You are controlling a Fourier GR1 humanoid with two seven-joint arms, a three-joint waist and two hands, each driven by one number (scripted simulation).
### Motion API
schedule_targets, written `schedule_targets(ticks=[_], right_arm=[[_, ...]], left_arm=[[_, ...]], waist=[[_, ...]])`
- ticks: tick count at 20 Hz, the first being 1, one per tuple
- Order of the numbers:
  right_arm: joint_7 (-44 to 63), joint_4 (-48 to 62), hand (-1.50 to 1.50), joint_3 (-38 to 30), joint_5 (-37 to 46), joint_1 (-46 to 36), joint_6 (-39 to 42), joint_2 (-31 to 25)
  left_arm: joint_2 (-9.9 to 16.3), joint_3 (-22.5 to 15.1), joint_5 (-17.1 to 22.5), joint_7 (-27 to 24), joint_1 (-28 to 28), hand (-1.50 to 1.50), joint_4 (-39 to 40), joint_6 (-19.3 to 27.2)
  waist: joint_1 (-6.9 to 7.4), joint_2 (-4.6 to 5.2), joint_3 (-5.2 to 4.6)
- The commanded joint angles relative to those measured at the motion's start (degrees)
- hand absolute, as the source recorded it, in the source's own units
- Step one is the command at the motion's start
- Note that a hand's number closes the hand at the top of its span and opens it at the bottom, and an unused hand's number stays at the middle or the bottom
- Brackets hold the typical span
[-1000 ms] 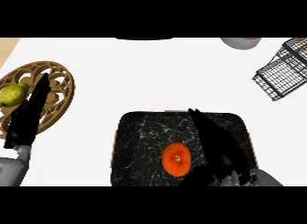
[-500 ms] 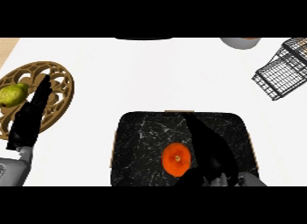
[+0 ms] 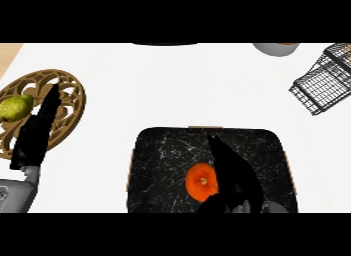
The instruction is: Pick the squash from the tray and place it in the tiered basket
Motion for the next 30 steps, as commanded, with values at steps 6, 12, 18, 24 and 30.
schedule_targets(ticks=[6,12,18,24,30], right_arm=[[9.6,5.1,-1.50,-4.5,0.2,-3.0,5.6,6.3],[5.5,7.9,-1.50,-2.0,3.0,2.5,3.5,9.0],[-4.1,13.7,1.50,1.3,1.7,0.9,10.1,6.5],[-1.3,14.4,1.50,-3.0,1.7,-2.6,7.0,10.8],[5.9,4.6,1.50,-0.7,1.9,-1.8,1.4,10.9]], left_arm=[[-2.3,0.2,-2.1,0.1,-0.4,0.00,0.6,0.2],[0.7,4.0,-0.1,0.0,0.5,0.00,-0.5,-3.7],[-1.7,2.3,-2.4,-0.6,0.0,0.00,0.0,-2.3],[-1.8,3.5,-3.2,1.8,0.8,0.00,-2.9,-3.0],[-3.4,4.7,-3.9,-2.9,0.5,0.00,3.5,-4.2]], waist=[[0.20,0.10,0.02],[0.06,0.09,0.02],[0.35,0.23,0.02],[0.45,0.13,0.05],[-0.04,0.15,0.00]])
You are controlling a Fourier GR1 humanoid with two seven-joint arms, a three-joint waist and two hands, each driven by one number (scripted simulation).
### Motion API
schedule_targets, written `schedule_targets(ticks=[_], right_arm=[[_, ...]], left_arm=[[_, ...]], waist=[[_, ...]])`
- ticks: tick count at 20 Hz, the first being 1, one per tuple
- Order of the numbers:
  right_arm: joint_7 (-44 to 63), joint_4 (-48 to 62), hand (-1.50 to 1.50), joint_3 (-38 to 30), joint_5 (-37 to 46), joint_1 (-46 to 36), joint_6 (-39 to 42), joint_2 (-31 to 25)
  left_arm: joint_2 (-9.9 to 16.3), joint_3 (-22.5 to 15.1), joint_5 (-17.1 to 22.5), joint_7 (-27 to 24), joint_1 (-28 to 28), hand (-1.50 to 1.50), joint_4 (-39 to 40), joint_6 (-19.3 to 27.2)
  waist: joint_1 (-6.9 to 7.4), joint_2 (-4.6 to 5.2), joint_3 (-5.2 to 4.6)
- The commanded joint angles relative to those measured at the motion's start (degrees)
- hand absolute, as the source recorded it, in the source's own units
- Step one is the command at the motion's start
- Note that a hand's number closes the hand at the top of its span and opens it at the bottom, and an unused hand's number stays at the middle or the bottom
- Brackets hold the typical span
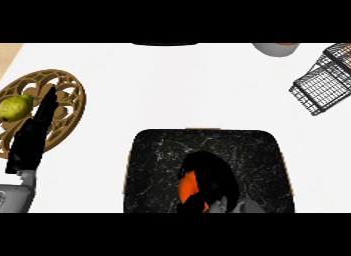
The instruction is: Pick the squash from the tray and place it in the tiered basket
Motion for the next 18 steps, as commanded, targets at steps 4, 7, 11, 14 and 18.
schedule_targets(ticks=[4,7,11,14,18], right_arm=[[-6.5,-14.7,1.50,-3.1,-1.7,4.3,3.9,-10.1],[-22.8,-21.3,1.50,-1.3,-5.1,5.9,8.7,-21.1],[-36.1,-30.9,1.50,-12.0,-10.5,9.7,6.2,-28.6],[-42.2,-35.4,1.50,-22.5,-12.9,10.7,3.9,-31.6],[-48.0,-34.9,1.50,-38.5,-22.2,11.7,3.3,-33.1]], left_arm=[[-2.1,-0.9,-2.2,2.5,-0.3,0.00,-1.8,0.8],[0.6,1.8,-0.1,-0.1,0.7,0.00,-0.2,-1.0],[-0.8,1.3,-0.5,2.1,0.6,0.00,-1.8,0.6],[-0.7,1.6,-0.8,1.6,0.5,0.00,-1.2,0.6],[-0.9,1.3,-0.5,0.9,1.6,0.00,-1.9,-0.4]], waist=[[-0.44,0.08,0.20],[-1.37,-0.18,0.35],[-2.48,-0.22,0.53],[-2.92,-0.14,0.47],[-1.54,0.03,0.35]])
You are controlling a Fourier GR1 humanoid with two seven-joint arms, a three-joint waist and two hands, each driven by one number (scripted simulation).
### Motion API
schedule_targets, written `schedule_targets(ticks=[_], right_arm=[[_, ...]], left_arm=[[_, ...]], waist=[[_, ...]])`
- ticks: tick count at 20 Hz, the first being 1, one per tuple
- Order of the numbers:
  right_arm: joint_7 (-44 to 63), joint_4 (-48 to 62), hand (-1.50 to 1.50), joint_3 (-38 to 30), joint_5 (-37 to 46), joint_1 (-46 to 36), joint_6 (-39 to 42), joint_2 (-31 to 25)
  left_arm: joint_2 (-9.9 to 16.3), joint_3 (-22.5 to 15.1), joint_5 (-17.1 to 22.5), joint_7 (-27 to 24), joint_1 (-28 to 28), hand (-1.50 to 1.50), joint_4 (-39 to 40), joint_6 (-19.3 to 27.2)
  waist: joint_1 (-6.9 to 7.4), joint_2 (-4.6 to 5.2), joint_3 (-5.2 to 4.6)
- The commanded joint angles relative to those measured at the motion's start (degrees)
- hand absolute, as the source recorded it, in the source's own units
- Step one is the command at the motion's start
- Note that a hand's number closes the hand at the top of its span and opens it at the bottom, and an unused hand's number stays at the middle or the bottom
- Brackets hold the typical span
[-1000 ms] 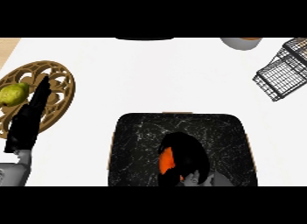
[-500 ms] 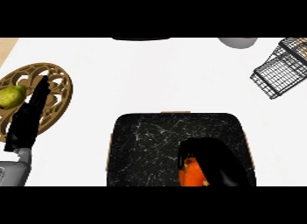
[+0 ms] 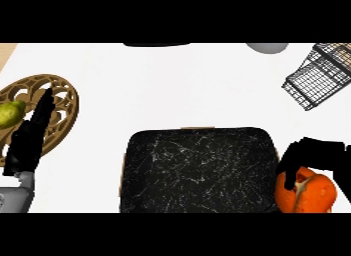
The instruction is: Pick the squash from the tray and place it in the tiered basket
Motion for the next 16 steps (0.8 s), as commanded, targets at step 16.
schedule_targets(ticks=[16], right_arm=[[-18.5,33.8,1.50,-30.9,-17.6,-19.8,14.5,-16.9]], left_arm=[[-2.7,0.3,-2.8,-0.1,-3.5,0.00,1.3,-1.9]], waist=[[3.21,0.51,-0.23]])
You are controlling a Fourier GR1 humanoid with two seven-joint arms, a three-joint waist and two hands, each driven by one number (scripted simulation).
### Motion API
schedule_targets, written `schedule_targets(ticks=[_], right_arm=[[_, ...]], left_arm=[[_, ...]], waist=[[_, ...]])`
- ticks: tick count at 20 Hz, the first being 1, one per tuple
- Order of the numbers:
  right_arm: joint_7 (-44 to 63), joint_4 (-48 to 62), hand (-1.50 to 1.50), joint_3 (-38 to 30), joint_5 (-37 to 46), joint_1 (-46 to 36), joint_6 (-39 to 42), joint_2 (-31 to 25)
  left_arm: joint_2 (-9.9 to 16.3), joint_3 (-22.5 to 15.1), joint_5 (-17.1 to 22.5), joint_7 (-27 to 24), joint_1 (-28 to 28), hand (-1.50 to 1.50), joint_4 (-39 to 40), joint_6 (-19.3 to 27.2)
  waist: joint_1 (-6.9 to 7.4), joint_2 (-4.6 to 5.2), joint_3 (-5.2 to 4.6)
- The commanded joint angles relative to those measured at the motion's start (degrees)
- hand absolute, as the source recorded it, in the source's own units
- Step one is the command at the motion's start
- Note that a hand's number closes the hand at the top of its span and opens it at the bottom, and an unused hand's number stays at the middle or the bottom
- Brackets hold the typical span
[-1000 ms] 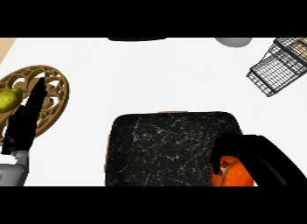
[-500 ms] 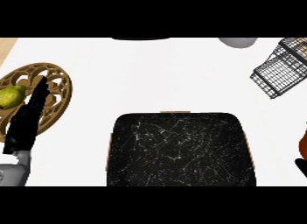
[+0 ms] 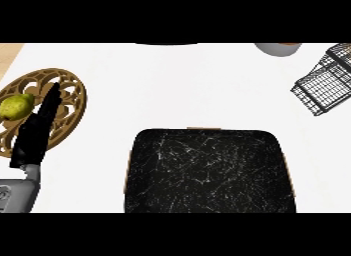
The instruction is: Pick the squash from the tray and place it in the tiered basket
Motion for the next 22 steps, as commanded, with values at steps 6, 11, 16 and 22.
schedule_targets(ticks=[6,11,16,22], right_arm=[[-13.6,13.1,1.50,6.3,17.1,-7.3,-5.4,0.1],[-17.8,24.3,1.50,11.7,31.3,-14.2,-14.6,-2.5],[-26.4,42.0,1.50,12.9,37.9,-21.3,-20.5,-3.4],[-40.0,60.8,1.50,13.1,40.5,-29.8,-20.4,-6.1]], left_arm=[[-1.3,0.7,-1.1,-0.5,-0.2,0.00,0.7,-1.3],[-1.6,-0.1,-2.1,-0.5,-1.4,0.00,0.2,-1.0],[-2.5,0.0,-2.6,0.3,-4.4,0.00,2.8,-1.2],[-1.8,0.9,-1.4,1.4,-3.1,0.00,0.2,-3.1]], waist=[[0.43,0.12,0.03],[2.25,0.63,0.03],[1.95,0.67,0.04],[2.57,0.71,0.09]])
